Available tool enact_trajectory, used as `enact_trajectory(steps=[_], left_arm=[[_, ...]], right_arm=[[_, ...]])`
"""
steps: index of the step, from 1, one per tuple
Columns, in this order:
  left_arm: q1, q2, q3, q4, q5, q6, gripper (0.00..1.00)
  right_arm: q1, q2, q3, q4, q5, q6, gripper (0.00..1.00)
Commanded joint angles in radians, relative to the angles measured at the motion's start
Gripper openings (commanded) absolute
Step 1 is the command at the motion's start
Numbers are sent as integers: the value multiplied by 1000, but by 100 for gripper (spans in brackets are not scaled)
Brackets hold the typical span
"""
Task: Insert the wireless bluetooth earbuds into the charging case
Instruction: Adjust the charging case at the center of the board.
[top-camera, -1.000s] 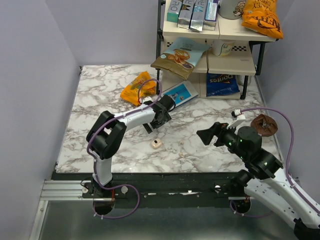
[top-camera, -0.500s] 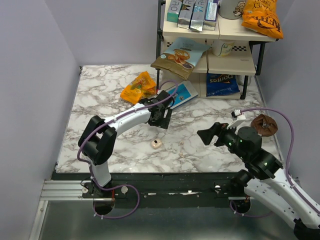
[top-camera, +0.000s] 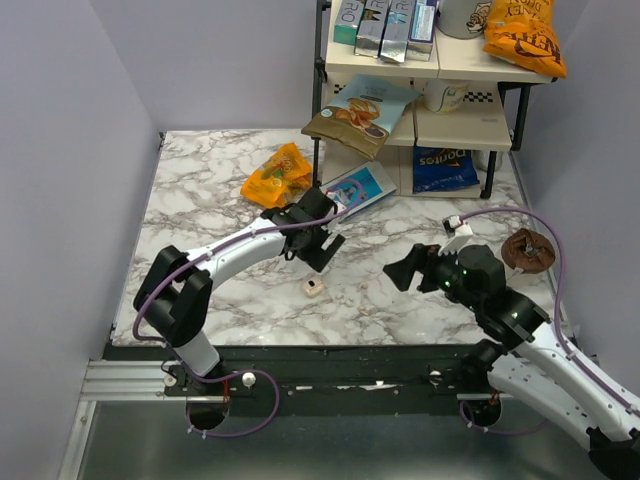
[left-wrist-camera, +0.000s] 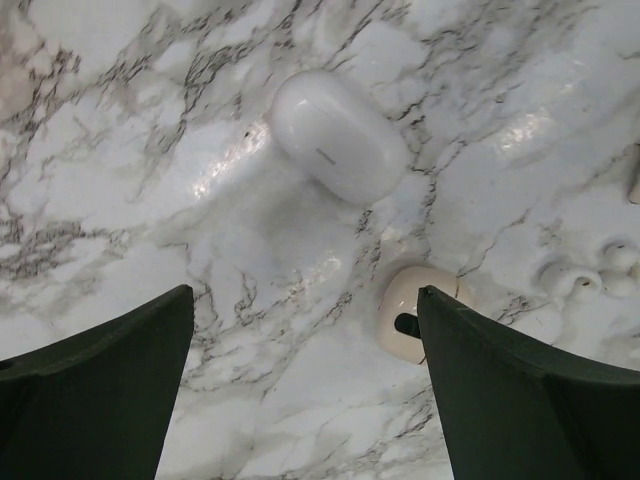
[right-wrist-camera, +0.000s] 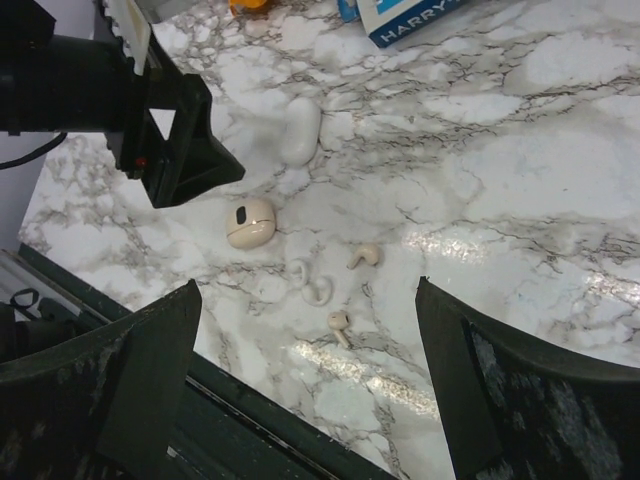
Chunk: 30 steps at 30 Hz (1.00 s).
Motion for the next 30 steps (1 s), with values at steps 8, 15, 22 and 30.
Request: enact_trajectory(steps=[8, 15, 22, 30], left_arm=[[21, 134, 150, -49, 209, 367, 99], [39, 194, 105, 11, 243, 431, 99], [53, 244, 119, 56, 249, 446, 99], [51, 281, 131, 103, 234, 465, 99]], right_arm=[[-3, -80, 28, -56, -3, -26, 97], [-3, -64, 40, -62, -19, -33, 97], [-3, -64, 54, -76, -5, -52, 97], [-3, -43, 60, -77, -3, -56, 97]])
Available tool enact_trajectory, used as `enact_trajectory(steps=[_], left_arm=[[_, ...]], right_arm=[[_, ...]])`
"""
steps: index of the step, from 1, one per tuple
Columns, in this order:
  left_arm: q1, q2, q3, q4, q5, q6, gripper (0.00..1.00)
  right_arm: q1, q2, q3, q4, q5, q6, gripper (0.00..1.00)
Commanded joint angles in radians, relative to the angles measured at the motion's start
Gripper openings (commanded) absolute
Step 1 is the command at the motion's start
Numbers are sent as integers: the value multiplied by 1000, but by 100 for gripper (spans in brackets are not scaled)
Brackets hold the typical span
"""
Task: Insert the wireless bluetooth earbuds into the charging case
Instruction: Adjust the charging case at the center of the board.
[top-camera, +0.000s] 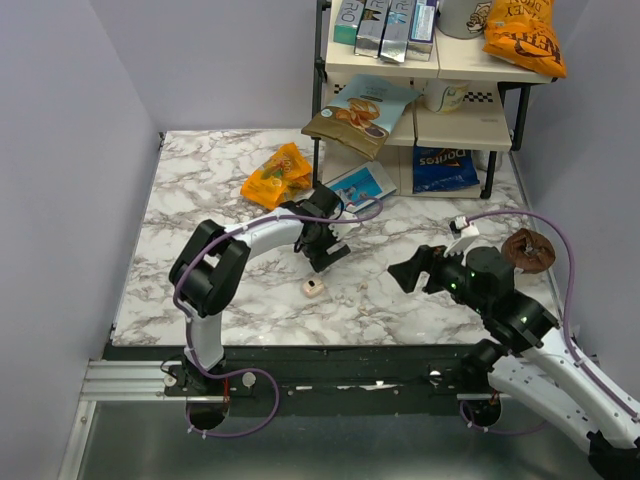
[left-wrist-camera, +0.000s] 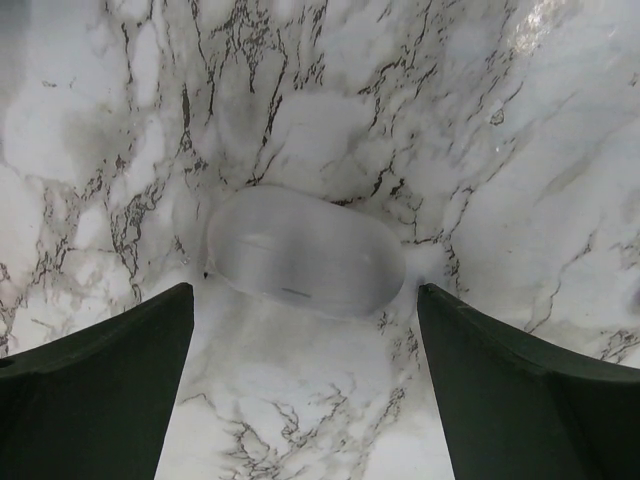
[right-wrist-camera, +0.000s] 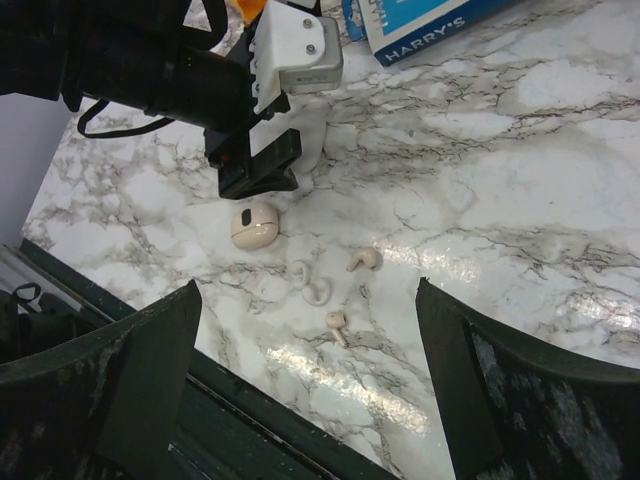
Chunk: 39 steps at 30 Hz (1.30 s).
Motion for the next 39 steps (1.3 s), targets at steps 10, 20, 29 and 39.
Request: enact_trajectory(steps=[10, 20, 29, 39], left_arm=[[7, 79, 51, 47, 38, 65, 97], [7, 79, 32, 33, 55, 45, 82], [7, 81, 31, 47, 21, -81, 61], [6, 85, 30, 87, -147, -499, 53]], right_arm=[[-3, 19, 33, -30, 21, -23, 97], [-3, 6, 28, -33, 29, -17, 97], [-3, -28, 18, -43, 29, -3, 97], [-3, -40, 8, -36, 24, 26, 97]])
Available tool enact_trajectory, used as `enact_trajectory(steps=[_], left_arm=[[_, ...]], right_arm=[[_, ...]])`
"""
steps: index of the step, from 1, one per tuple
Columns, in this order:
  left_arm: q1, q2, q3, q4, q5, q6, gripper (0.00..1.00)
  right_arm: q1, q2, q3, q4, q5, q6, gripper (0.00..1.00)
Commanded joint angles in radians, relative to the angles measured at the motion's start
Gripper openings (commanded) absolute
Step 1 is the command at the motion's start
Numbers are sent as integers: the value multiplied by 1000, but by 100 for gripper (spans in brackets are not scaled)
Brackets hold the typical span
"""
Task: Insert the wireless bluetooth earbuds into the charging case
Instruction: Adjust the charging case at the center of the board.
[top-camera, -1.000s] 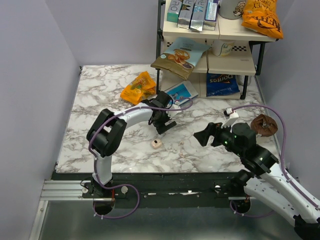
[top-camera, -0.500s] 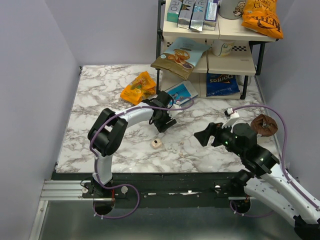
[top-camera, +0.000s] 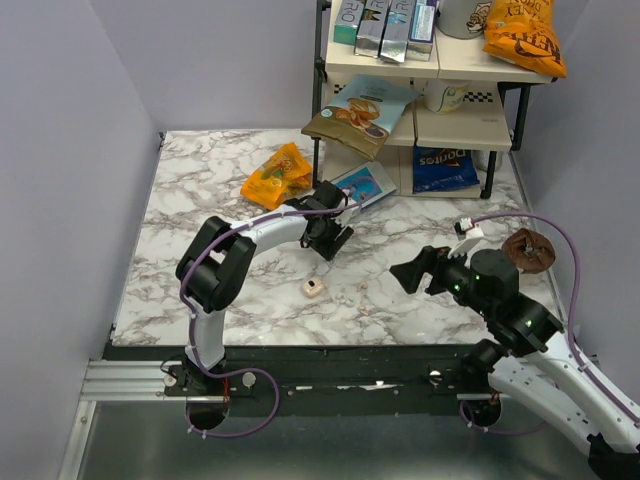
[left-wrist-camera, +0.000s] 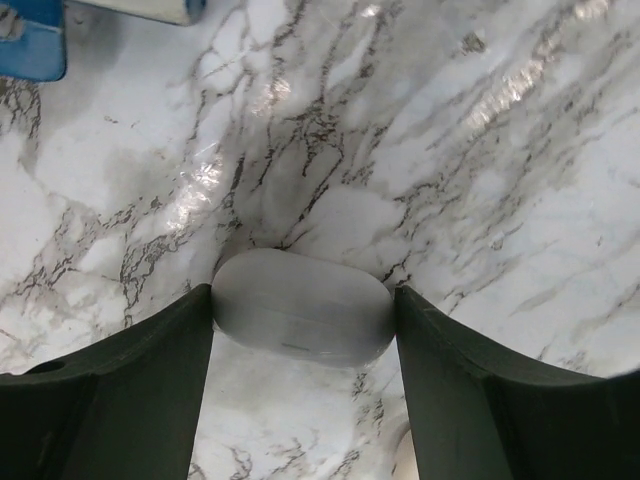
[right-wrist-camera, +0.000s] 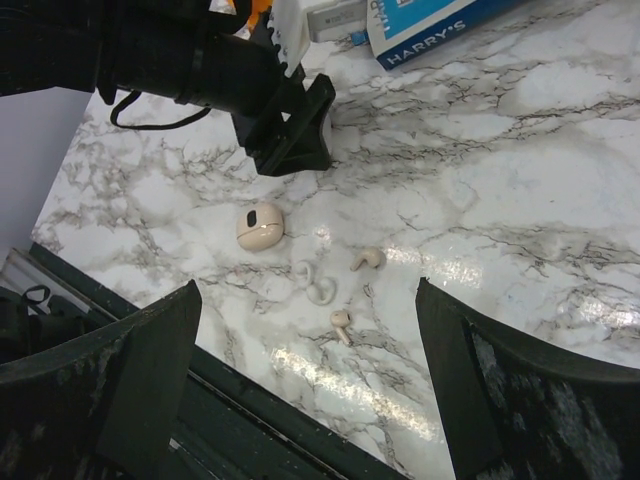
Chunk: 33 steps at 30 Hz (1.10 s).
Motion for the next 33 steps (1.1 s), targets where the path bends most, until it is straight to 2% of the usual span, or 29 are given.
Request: enact_trajectory(steps=[1, 6, 8, 10, 12, 13, 19, 33], left_arm=[[3, 27, -25, 18, -141, -288, 53], [-6, 22, -34, 35, -223, -555, 53], [-15, 36, -17, 20, -258, -610, 58], [-26, 51, 6, -8, -296, -647, 70], [-31, 58, 27, -28, -315, -647, 76], [-34, 56, 32, -34, -329, -649, 84], [-37, 50, 82, -96, -382, -618, 96], [-80, 53, 46, -112, -384, -474, 98]], right_arm=[[-3, -12, 5, -20, 15, 16, 97], [-4, -6, 0, -9, 6, 33, 97], [-3, -3, -3, -6, 0, 38, 97], [-3, 0, -6, -2, -1, 41, 97], [-3, 0, -7, -3, -1, 42, 97], [-3, -2, -7, -2, 0, 42, 97], [-3, 0, -7, -2, 8, 39, 97], [-1, -6, -16, -2, 17, 35, 97]])
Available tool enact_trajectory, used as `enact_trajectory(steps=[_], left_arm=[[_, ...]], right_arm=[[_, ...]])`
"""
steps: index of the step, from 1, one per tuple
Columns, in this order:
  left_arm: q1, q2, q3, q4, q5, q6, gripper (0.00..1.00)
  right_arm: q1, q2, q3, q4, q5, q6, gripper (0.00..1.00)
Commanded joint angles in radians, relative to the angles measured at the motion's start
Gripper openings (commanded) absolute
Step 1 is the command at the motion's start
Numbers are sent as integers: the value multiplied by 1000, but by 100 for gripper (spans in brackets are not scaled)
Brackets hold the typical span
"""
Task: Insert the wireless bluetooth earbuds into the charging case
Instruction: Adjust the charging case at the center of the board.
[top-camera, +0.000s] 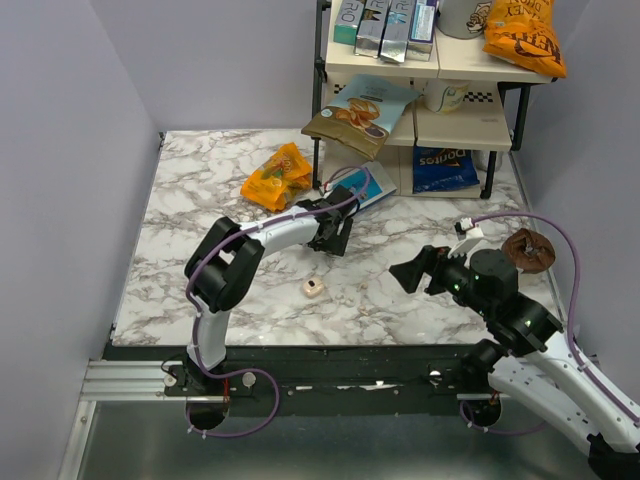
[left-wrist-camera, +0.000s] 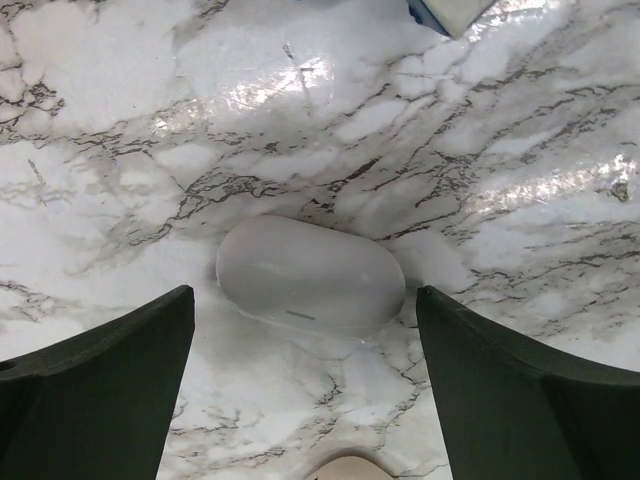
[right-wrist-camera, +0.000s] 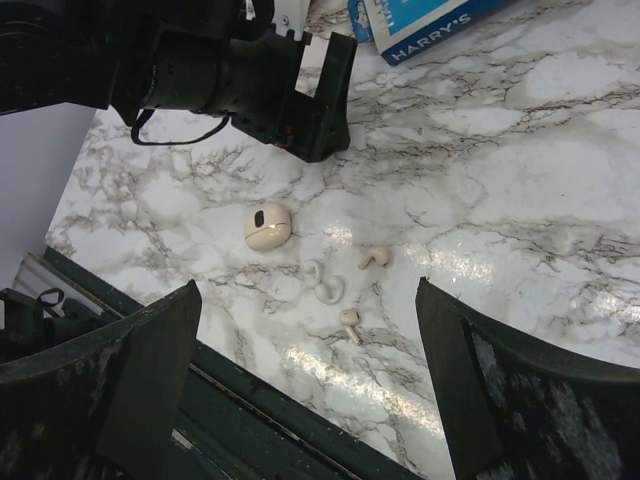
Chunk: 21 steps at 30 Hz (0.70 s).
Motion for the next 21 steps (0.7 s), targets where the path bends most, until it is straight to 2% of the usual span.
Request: enact_trajectory(steps=[1, 9, 21], left_arm=[[-17, 13, -21, -20, -12, 80, 99], [-4, 40, 11, -47, 32, 213, 99], [25, 65, -58, 7, 152, 233, 93]], right_arm=[[-1, -6, -15, -1, 17, 1, 97], [-3, -7, -17, -4, 18, 1, 97], [-1, 2, -15, -9, 26, -2, 97]])
